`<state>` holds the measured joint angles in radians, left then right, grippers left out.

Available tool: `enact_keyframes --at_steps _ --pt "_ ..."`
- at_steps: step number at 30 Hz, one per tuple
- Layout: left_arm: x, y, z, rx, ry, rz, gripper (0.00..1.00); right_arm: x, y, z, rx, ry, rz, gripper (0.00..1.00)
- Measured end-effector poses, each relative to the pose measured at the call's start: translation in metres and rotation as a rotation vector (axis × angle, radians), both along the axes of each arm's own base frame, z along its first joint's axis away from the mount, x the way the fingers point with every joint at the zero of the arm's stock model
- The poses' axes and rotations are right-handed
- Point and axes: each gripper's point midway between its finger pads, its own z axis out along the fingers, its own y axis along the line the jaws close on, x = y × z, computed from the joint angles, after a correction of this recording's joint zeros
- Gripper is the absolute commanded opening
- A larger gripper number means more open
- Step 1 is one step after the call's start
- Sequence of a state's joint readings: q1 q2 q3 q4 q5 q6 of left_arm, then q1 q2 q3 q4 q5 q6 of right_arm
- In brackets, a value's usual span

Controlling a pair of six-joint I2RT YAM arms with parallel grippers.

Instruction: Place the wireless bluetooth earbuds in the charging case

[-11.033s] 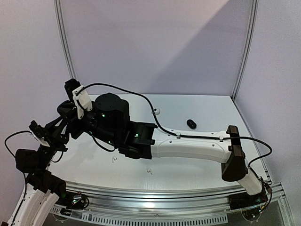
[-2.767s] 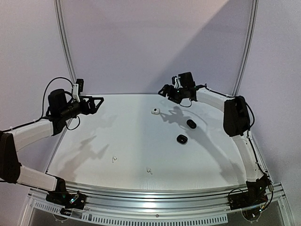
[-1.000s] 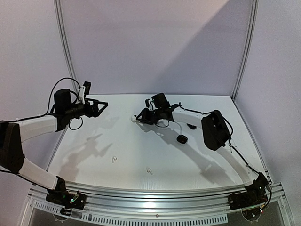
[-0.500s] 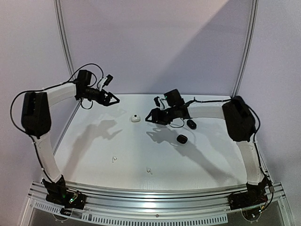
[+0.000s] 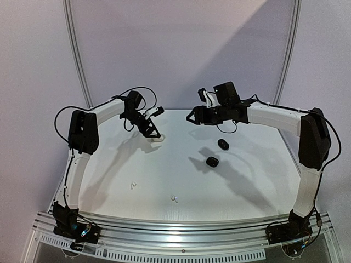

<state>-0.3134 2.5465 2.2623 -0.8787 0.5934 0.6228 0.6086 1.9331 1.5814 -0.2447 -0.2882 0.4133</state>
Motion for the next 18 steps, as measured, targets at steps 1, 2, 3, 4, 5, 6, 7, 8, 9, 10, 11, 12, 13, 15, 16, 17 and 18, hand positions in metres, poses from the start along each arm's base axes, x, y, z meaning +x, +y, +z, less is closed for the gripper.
enact_keyframes --at_steps 1,2,3,4,5,6,7,8,9,10,11,12,13,15,16,17,18 --pt "0.003 0.000 -0.002 0.010 -0.016 -0.008 0.99 -0.003 -0.001 -0.006 -0.011 0.015 0.000 0.65" --pt "0.005 0.001 -0.005 0.021 -0.028 -0.015 0.99 -0.004 -0.002 -0.010 -0.020 0.027 -0.001 0.65" --pt "0.006 0.001 -0.006 0.030 -0.036 -0.023 0.99 -0.006 -0.004 -0.014 -0.030 0.041 -0.004 0.65" --pt "0.005 0.002 -0.009 0.041 -0.041 -0.033 0.99 -0.007 -0.005 -0.016 -0.037 0.049 -0.007 0.65" --pt "0.003 0.003 -0.012 0.051 -0.038 -0.044 0.99 -0.007 -0.006 -0.017 -0.043 0.051 -0.012 0.65" --pt "0.000 0.004 -0.015 0.059 -0.032 -0.058 0.99 -0.007 -0.007 -0.018 -0.047 0.053 -0.015 0.65" --pt "-0.004 0.005 -0.018 0.067 -0.024 -0.074 0.99 -0.007 -0.007 -0.019 -0.051 0.053 -0.019 0.65" --pt "-0.007 0.006 -0.020 0.074 -0.017 -0.087 0.99 -0.007 -0.008 -0.019 -0.053 0.055 -0.021 0.65" --pt "-0.010 0.006 -0.022 0.080 -0.011 -0.098 0.99 -0.007 -0.008 -0.019 -0.054 0.056 -0.024 0.65" --pt "-0.012 0.007 -0.023 0.087 -0.007 -0.107 0.99 -0.007 -0.009 -0.019 -0.055 0.057 -0.025 0.65" --pt "-0.014 0.007 -0.024 0.092 -0.005 -0.113 0.99 -0.007 -0.009 -0.019 -0.056 0.059 -0.028 0.65" --pt "-0.015 0.007 -0.026 0.098 -0.002 -0.118 0.99 -0.008 -0.009 -0.019 -0.056 0.061 -0.030 0.66" --pt "-0.016 0.007 -0.026 0.102 0.000 -0.122 0.98 -0.008 -0.010 -0.020 -0.056 0.062 -0.031 0.66" --pt "-0.017 0.007 -0.029 0.114 -0.004 -0.131 0.96 -0.008 -0.010 -0.020 -0.057 0.068 -0.032 0.66" --pt "-0.017 0.007 -0.030 0.122 -0.008 -0.134 0.94 -0.008 -0.010 -0.021 -0.058 0.070 -0.033 0.67" --pt "-0.017 0.007 -0.031 0.131 -0.011 -0.136 0.93 -0.009 -0.010 -0.021 -0.059 0.071 -0.033 0.67" --pt "-0.017 0.007 -0.033 0.141 -0.017 -0.141 0.91 -0.009 -0.011 -0.022 -0.062 0.074 -0.034 0.68"
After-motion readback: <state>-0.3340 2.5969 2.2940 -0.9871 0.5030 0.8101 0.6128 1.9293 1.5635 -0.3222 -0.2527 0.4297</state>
